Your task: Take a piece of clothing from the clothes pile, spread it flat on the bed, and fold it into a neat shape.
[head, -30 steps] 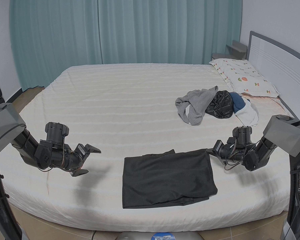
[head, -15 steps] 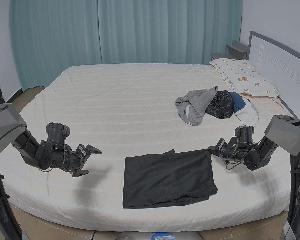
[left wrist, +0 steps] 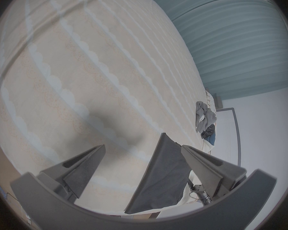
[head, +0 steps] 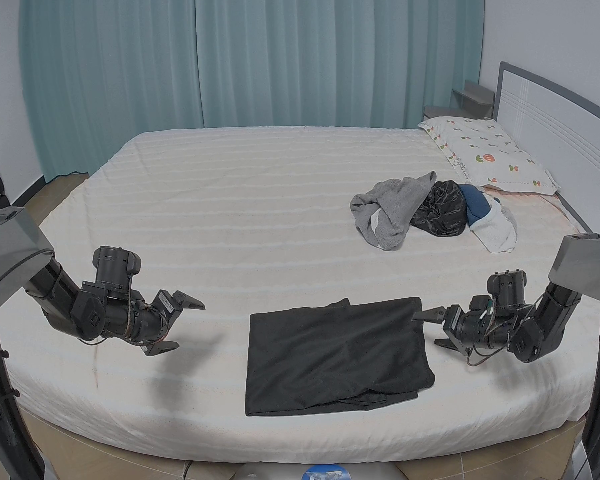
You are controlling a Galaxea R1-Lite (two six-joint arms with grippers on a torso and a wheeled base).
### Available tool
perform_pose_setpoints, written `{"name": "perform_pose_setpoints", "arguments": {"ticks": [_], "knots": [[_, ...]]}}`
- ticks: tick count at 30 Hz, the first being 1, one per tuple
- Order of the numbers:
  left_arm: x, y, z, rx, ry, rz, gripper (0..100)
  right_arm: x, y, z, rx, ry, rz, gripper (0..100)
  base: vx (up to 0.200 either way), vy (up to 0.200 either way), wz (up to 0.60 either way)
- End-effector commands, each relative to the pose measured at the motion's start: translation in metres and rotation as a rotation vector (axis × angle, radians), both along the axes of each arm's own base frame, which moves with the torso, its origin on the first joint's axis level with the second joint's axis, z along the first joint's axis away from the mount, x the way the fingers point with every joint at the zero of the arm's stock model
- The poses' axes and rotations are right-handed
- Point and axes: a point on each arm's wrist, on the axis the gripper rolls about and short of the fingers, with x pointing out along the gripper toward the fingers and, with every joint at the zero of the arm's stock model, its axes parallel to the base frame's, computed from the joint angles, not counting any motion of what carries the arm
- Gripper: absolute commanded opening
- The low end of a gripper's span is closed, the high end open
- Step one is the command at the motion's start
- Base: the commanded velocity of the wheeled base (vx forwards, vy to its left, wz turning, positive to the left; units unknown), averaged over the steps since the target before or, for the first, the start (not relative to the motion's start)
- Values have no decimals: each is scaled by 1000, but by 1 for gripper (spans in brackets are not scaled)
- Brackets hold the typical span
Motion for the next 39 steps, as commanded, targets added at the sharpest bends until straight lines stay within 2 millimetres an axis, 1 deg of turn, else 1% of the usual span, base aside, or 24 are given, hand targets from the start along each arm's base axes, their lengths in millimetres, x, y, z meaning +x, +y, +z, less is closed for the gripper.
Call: {"name": "perform_pose_setpoints", "arguments": {"ticks": [1,9,14,17,18,24,28,29,30,31,34,39], "knots": [[-1,0,1,-2,1,0,100,-34,6,4,-57,-14,144,100,-200,0,0],[-1,0,0,1,2,-3,100,-39,7,2,-59,6,154,100,0,0,0],[-1,0,0,2,0,-4,100,-37,10,-6,-56,21,163,100,0,0,0],[-1,0,0,2,0,-4,100,-39,11,-8,-57,33,168,100,0,0,0],[-1,0,0,3,-1,-3,100,-39,11,-8,-57,34,168,0,0,0,0],[-1,0,-1,2,1,-4,100,-43,13,-3,-64,41,179,0,0,0,0],[-1,0,-1,3,1,-3,100,-45,12,5,-65,33,177,0,0,0,0],[0,-1,0,2,-2,-4,100,-46,10,11,-64,27,174,0,0,0,0],[0,-1,0,1,0,-3,100,-47,10,11,-65,28,174,0,0,0,0],[0,-1,0,0,-1,-2,100,-49,9,16,-67,31,173,0,0,0,0],[1,0,0,0,-1,0,100,-52,7,21,-84,31,186,0,0,0,0],[1,0,1,-1,0,1,100,-54,3,21,-111,36,203,0,0,0,0]]}}
